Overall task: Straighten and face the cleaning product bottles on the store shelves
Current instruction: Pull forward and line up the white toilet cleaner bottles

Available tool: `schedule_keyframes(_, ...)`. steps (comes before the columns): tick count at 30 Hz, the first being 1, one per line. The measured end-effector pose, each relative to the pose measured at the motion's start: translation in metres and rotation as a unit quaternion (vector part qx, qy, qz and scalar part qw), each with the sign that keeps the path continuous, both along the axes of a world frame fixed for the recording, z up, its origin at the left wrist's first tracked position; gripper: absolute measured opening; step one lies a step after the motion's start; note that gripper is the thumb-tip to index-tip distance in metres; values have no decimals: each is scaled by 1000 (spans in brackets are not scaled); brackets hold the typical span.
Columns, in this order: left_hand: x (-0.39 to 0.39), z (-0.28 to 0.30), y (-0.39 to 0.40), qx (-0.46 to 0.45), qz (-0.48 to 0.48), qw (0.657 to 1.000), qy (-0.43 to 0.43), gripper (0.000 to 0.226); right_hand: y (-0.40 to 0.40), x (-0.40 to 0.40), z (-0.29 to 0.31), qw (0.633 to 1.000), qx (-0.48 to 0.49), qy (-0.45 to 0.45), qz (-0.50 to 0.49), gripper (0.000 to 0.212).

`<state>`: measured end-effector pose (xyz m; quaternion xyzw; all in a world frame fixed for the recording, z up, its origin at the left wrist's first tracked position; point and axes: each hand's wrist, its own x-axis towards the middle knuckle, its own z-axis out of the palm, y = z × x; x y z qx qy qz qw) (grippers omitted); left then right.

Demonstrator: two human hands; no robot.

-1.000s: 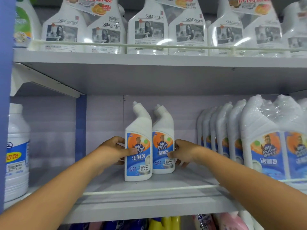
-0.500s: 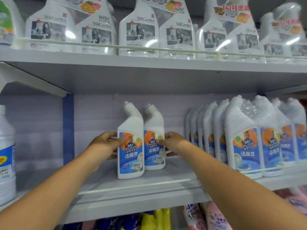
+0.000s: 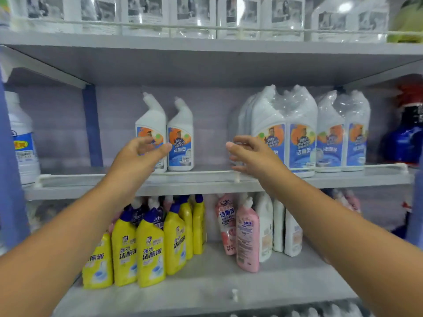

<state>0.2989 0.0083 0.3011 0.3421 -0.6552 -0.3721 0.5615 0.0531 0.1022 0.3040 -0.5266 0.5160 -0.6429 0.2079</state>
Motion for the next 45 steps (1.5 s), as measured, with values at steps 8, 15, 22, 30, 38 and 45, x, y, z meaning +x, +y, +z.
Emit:
schedule_keyframes(8, -80, -103, 95, 80, -67, 995, 6, 44, 114, -79, -93, 997, 63, -39, -33, 40)
schedule_keyframes(15, -168, -195, 81, 164, -72, 982, -62, 45, 128, -148, -174, 982, 135, -90, -101, 42)
schedule_keyframes(22, -233, -245, -1, 136, -42, 981, -132, 59, 85, -201, -223, 963, 201, -96, -149, 49)
schedule_keyframes(30, -279, -281, -63, 113, -32, 984, -137, 103, -5, -250, -259, 941, 255, -27, -220, 64)
schedule_keyframes(38, -253, -290, -73, 63, 81, 992, -72, 88, -54, -273, -274, 925, 256, -14, -280, 60)
schedule_keyframes(45, -289, -288, -9, -119, 143, 981, -50, 43, -76, -285, -290, 935, 229, 33, -267, 96)
